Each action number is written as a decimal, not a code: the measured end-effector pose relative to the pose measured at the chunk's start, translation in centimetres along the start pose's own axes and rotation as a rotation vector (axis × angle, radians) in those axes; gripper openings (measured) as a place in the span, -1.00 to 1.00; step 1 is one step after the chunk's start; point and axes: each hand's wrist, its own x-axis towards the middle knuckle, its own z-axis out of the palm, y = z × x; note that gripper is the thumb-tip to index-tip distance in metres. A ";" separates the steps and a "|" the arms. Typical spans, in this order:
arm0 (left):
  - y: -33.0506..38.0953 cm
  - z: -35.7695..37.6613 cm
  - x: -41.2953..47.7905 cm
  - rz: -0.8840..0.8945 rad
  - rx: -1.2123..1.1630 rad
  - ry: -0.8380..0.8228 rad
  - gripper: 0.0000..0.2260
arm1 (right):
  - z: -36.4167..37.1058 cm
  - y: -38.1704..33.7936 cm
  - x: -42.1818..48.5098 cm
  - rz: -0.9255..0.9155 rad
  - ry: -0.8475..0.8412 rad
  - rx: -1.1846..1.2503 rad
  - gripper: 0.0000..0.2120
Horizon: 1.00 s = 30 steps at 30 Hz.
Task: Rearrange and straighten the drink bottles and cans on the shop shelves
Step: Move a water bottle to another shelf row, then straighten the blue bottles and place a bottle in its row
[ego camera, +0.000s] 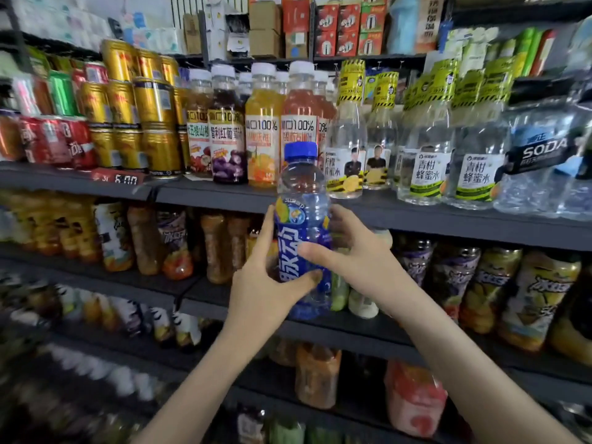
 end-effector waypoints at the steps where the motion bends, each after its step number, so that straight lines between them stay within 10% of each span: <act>1: -0.5 0.3 -0.7 -0.009 0.016 -0.019 -0.08 | 0.4 0.7 -0.5 0.031 0.002 0.004 -0.32; 11: -4.1 1.5 -5.2 -0.064 0.035 -0.472 -0.16 | 0.5 7.0 -7.0 0.274 0.025 0.339 -0.64; 30: -3.0 15.1 -10.2 -0.075 -0.179 -1.030 -0.18 | -7.1 11.7 -21.8 0.505 0.385 0.590 -0.36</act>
